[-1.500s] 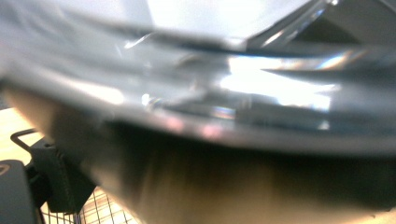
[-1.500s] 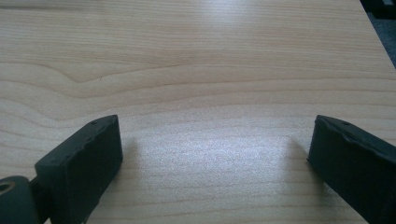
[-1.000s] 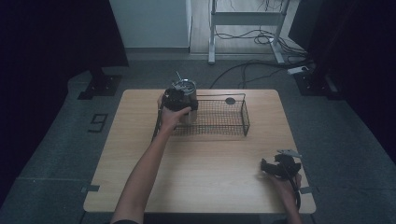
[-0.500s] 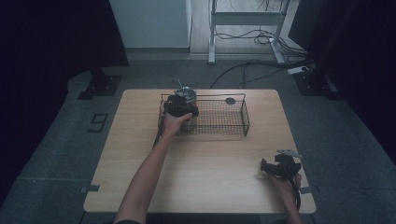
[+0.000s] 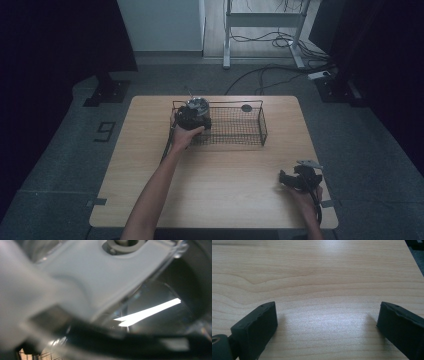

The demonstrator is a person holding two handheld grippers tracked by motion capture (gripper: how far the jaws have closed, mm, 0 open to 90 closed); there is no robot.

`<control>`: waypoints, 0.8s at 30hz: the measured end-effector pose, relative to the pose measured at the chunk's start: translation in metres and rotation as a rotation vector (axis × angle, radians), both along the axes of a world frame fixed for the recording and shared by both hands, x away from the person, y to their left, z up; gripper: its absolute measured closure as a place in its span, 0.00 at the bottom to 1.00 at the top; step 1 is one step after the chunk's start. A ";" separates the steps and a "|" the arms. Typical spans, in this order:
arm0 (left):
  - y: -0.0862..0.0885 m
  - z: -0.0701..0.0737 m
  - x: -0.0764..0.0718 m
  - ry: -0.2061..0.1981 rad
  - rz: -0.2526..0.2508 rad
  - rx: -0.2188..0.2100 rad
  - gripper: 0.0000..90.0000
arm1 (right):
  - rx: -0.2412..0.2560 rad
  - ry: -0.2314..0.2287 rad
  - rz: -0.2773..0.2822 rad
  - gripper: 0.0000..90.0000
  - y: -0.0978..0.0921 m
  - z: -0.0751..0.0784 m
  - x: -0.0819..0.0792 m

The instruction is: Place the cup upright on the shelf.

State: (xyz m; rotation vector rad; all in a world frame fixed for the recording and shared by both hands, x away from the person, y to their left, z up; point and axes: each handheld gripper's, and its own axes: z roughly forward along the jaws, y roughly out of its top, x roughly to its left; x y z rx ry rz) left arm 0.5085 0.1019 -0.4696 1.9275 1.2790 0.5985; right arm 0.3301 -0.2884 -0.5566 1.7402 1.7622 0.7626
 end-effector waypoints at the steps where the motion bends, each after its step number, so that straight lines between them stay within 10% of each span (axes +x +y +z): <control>1: 0.001 0.003 -0.002 -0.010 -0.001 -0.011 0.00 | 0.000 0.000 0.000 0.03 0.000 0.000 0.000; 12: 0.015 0.037 -0.031 -0.094 -0.012 -0.046 0.00 | 0.000 0.001 0.000 0.03 0.000 0.000 0.000; 24: 0.031 0.035 -0.042 -0.067 -0.026 -0.096 0.01 | 0.000 0.001 0.000 0.03 0.000 0.000 0.000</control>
